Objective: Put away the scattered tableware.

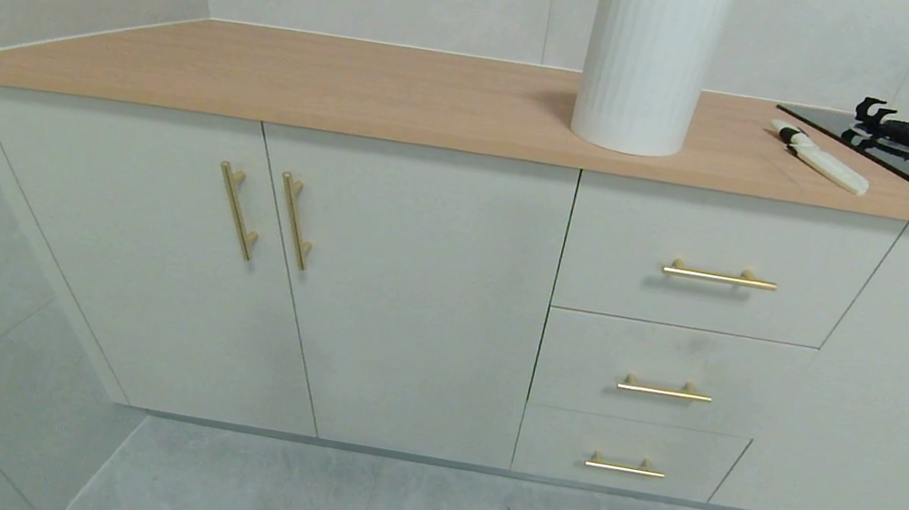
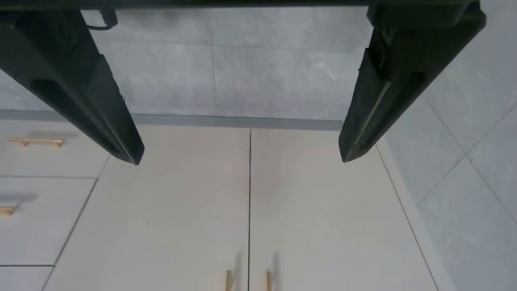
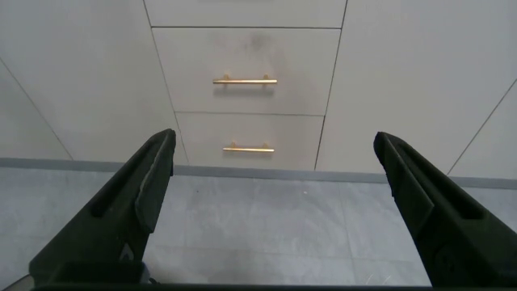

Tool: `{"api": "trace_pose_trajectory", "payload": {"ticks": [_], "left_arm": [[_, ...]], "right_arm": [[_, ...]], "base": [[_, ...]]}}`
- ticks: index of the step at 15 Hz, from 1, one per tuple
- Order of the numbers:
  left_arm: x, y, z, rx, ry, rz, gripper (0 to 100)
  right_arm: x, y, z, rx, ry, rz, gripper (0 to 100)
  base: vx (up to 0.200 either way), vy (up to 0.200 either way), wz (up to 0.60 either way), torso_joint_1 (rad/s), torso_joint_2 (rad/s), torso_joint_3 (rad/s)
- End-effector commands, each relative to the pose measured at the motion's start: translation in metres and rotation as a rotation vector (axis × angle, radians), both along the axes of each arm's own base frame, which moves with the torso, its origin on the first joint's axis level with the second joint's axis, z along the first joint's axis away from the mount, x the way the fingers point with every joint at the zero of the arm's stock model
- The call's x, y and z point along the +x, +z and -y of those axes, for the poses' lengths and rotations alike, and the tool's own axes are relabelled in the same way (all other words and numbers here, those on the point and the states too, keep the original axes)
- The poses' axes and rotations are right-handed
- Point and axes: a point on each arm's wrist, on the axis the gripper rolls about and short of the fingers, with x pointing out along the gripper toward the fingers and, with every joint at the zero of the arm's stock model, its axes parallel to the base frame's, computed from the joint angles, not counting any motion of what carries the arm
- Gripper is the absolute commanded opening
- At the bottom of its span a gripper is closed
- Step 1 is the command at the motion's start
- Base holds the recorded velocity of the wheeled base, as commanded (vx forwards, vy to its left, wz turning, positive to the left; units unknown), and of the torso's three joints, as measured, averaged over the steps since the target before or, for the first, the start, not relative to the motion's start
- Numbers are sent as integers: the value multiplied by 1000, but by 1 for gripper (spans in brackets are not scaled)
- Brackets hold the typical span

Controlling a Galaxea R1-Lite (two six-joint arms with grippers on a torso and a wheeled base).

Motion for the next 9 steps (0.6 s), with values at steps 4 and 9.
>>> {"api": "trace_pose_trajectory", "payload": {"ticks": [4, 9], "left_arm": [[0, 0, 0, -1, 0, 0, 100], [0, 0, 0, -1, 0, 0, 100]], "right_arm": [[0, 0, 0, 0, -1, -3, 100], [0, 0, 0, 0, 0, -3, 100]], "base": [[200, 0, 0, 5, 5, 5], [200, 0, 0, 2, 0, 3]]}}
